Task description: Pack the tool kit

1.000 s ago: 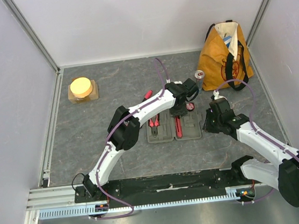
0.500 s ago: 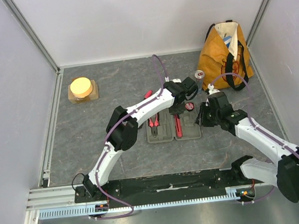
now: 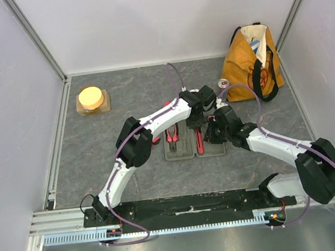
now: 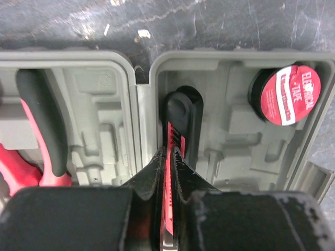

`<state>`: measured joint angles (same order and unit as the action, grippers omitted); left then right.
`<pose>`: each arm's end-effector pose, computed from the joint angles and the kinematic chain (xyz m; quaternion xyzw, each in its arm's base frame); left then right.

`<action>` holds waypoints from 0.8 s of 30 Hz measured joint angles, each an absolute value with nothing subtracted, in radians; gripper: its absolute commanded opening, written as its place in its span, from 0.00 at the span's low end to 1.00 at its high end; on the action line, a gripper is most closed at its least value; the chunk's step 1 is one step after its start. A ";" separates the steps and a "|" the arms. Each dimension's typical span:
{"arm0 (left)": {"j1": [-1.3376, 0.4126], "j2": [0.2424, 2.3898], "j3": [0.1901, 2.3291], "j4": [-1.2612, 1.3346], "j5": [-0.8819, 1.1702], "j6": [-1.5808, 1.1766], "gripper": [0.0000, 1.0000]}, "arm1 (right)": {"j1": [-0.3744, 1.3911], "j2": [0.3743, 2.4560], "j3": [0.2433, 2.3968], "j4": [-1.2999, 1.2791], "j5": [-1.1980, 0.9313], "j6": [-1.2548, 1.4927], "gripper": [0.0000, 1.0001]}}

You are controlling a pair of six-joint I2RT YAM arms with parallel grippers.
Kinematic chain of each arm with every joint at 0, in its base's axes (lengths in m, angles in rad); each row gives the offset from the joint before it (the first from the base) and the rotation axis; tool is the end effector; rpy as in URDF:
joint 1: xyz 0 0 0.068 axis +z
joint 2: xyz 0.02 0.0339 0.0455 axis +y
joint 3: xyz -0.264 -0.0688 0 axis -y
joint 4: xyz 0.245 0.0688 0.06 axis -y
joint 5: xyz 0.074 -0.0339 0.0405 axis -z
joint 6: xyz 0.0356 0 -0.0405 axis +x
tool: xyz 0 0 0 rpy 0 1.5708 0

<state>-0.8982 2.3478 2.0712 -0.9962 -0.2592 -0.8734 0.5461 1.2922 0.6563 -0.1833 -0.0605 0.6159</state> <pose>0.3118 -0.3768 0.1889 -0.0070 0.9808 -0.0331 0.1921 0.2167 0.1342 0.1901 0.0213 0.9296 0.2249 0.2912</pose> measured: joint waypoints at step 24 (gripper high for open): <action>-0.809 2.108 1.784 -0.801 -0.068 -0.908 0.12 | 0.611 1.309 0.559 0.063 0.060 0.638 0.18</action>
